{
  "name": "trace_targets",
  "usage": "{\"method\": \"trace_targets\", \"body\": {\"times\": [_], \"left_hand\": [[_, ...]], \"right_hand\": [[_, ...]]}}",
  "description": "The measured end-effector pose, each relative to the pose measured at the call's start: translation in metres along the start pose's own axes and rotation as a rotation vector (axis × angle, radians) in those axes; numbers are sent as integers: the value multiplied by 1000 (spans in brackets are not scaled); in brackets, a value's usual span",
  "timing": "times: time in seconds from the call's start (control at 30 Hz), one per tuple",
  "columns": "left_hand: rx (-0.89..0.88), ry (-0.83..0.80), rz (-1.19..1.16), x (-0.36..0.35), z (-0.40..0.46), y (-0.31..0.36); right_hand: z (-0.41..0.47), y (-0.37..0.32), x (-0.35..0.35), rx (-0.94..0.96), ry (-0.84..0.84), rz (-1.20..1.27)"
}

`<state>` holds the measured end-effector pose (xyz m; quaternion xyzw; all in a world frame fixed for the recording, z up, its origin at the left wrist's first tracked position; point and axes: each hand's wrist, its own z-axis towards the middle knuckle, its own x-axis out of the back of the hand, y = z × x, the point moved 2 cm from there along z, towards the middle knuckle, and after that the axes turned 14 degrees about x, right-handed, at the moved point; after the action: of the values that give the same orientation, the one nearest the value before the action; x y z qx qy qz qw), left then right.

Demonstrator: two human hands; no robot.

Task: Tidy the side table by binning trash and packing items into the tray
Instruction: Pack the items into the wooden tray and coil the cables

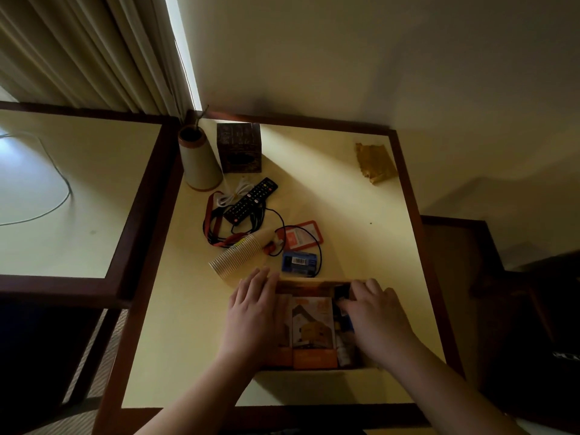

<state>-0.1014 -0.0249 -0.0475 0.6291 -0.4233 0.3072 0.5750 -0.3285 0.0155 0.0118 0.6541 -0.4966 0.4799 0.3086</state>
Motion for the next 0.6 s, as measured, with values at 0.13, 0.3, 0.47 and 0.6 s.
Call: {"method": "trace_targets", "body": {"times": [0.13, 0.3, 0.47, 0.6], "left_hand": [[-2, -6, -7, 1, 0, 1], [8, -12, -15, 0, 1, 1], [19, -7, -21, 1, -1, 2], [22, -6, -15, 1, -1, 3]], "right_hand": [[3, -2, 8, 97, -95, -165], [3, 10, -2, 165, -101, -223], [-17, 19, -14, 125, 32, -152], [-22, 18, -27, 99, 128, -99]]}}
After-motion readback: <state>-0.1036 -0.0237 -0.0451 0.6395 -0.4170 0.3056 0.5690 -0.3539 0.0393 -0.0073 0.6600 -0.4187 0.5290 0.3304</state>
